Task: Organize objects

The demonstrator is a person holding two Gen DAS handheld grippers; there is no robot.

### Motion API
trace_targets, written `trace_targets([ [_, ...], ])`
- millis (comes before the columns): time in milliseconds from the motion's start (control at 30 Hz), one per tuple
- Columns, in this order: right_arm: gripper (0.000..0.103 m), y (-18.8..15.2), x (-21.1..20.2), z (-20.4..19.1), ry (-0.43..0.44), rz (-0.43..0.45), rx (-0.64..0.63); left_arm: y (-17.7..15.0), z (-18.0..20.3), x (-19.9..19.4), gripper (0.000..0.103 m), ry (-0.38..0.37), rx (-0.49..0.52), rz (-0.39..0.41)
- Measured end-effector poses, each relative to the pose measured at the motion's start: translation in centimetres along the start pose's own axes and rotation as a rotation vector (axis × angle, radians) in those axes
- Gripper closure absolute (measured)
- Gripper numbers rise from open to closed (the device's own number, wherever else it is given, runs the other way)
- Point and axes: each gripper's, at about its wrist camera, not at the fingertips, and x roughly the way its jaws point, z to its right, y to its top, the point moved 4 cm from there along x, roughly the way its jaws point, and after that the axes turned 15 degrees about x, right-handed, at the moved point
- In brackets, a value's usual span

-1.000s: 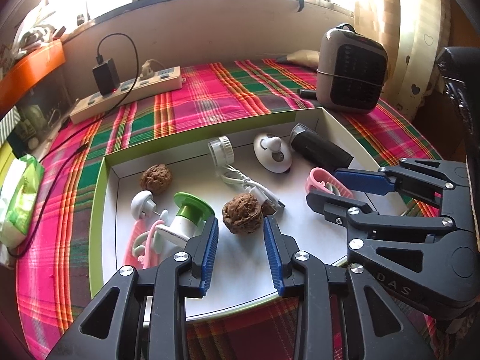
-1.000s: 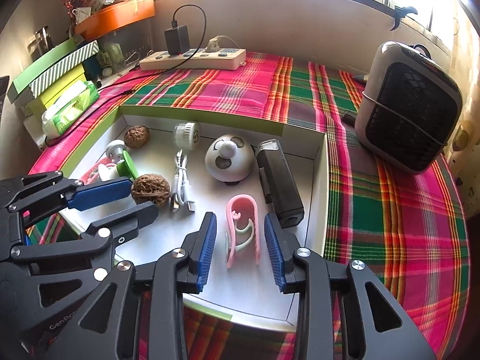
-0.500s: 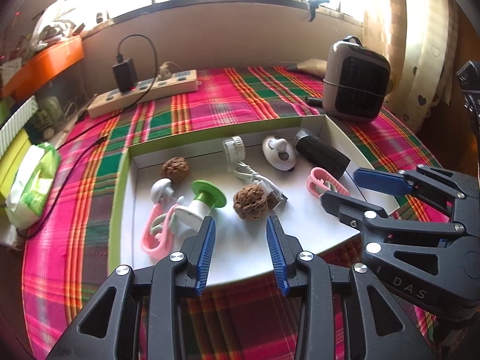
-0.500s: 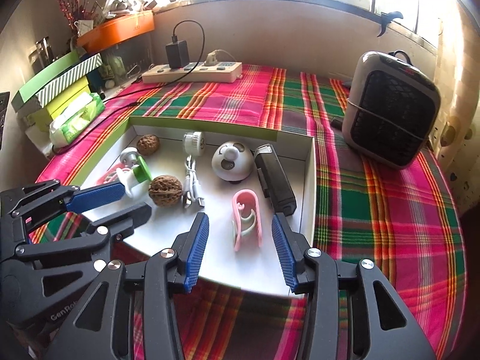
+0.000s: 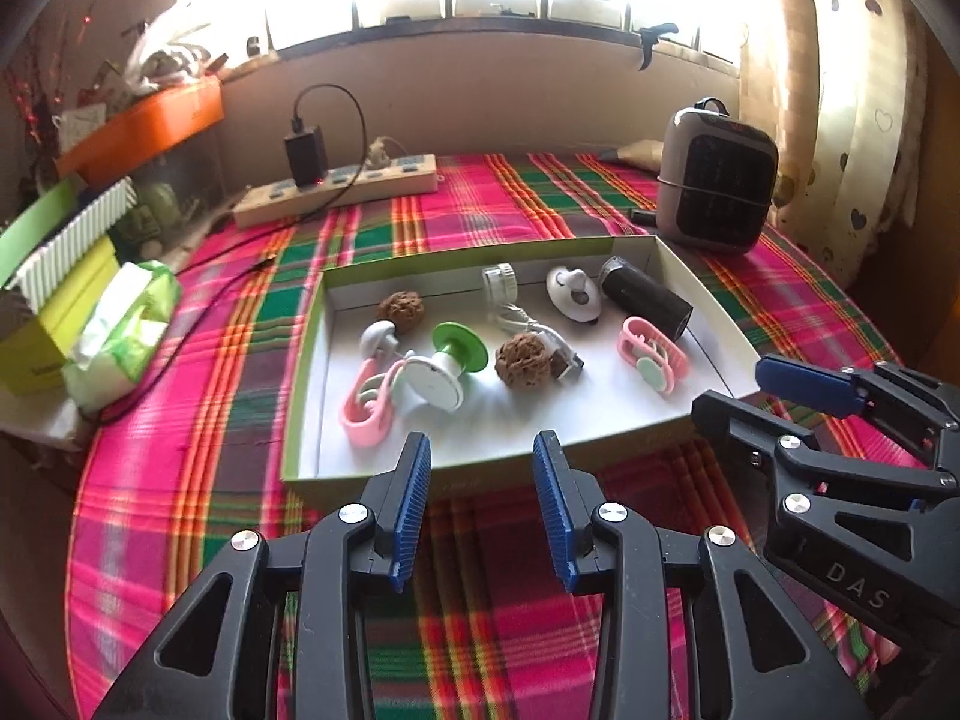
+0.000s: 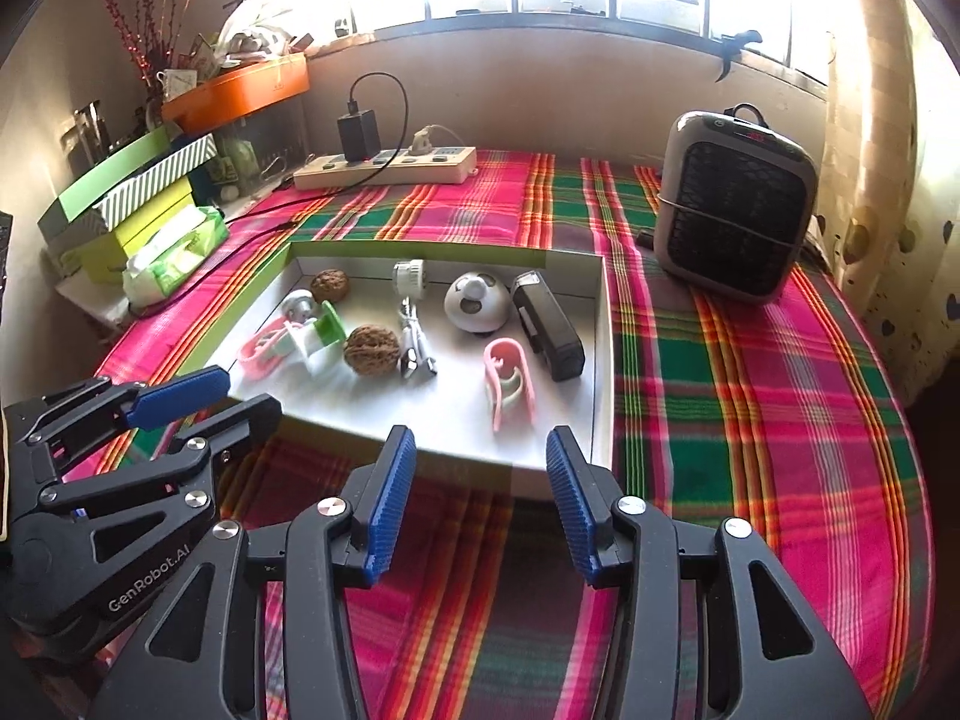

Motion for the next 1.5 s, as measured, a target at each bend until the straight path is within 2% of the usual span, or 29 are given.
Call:
trace_targets([
  [33, 0.047, -0.2, -0.2, -0.1, 0.003, 0.003, 0.000, -0.2, 0.1, -0.2, 0.069, -0.007, -0.004, 0.002],
  [233, 0.047, -1.9, -0.8, -0.2, 0.008, -0.005, 0.004, -1.8, 0.5, -0.8, 0.069, -0.001, -0.022, -0.010],
  [533, 0.047, -4.4, -0.1, 0.4, -0.024, -0.057, 0.012, -4.7, 0.7, -0.1, 0.069, 0.006, -0.058, -0.085],
  [1100, 0.043, -5.4, 0.5, 1.1, -0.085, -0.080, 0.016, -5.3, 1.1, 0.3, 0.068, 0.000, -0.064, -0.107],
  [1300, 0.037, -5.6, 0.6, 1.0, -0.087, -0.084, 0.008, -5.3, 1.1, 0.3, 0.067, 0.000, -0.063, -0.107],
  [1500, 0.036, -5.5, 0.6, 1.1, -0.087, -0.085, 0.009, -5.4, 1.2, 0.3, 0.067, -0.001, -0.064, -0.108],
])
